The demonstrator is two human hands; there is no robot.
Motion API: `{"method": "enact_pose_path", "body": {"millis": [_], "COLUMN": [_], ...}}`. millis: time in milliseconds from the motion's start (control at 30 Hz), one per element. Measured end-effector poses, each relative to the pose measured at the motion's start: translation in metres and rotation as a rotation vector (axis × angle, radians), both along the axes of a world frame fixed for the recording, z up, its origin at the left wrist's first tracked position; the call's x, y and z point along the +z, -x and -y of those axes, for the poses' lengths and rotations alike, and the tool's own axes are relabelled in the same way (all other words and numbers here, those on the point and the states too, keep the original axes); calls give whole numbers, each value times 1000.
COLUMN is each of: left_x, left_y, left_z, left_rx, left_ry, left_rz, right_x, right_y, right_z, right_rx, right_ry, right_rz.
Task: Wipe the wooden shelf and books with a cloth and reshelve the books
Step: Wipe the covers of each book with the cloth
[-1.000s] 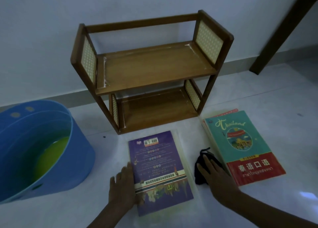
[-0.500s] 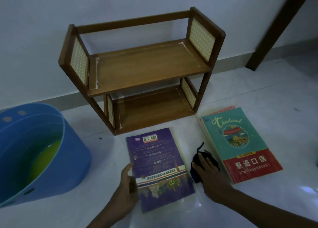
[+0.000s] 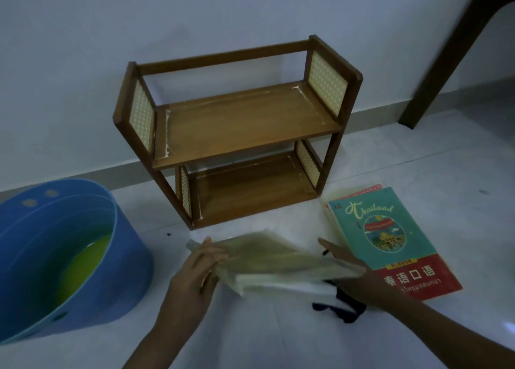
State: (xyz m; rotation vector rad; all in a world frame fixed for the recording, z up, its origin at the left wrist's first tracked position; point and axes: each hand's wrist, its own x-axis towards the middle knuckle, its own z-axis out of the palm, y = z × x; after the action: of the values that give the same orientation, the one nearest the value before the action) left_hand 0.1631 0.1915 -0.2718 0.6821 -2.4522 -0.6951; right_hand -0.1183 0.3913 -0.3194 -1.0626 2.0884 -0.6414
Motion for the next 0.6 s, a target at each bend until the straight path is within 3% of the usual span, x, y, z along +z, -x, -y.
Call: {"method": "enact_pose_path", "body": {"millis": [67,133,267,367,600], "left_x": [10,20,8,-6,5], "left_y": [3,9,6,-2,3], "left_z": [6,6,6,6,11], "left_rx": [115,193,339,395,390], "left_ry": [-111,-234,-566,-772,-672], "left_rz": [-121,-204,-201,-182,-156], "right_x": [19,41,61,55,52], "right_y": [-10,-17,-22,-22,-33], "right_z": [17,36,64,71,75], "right_rx": [-7,-36,-23,-68,-105], "right_ry": [-3,133,272,292,345], "right_rz": [7,91,158,55,29]}}
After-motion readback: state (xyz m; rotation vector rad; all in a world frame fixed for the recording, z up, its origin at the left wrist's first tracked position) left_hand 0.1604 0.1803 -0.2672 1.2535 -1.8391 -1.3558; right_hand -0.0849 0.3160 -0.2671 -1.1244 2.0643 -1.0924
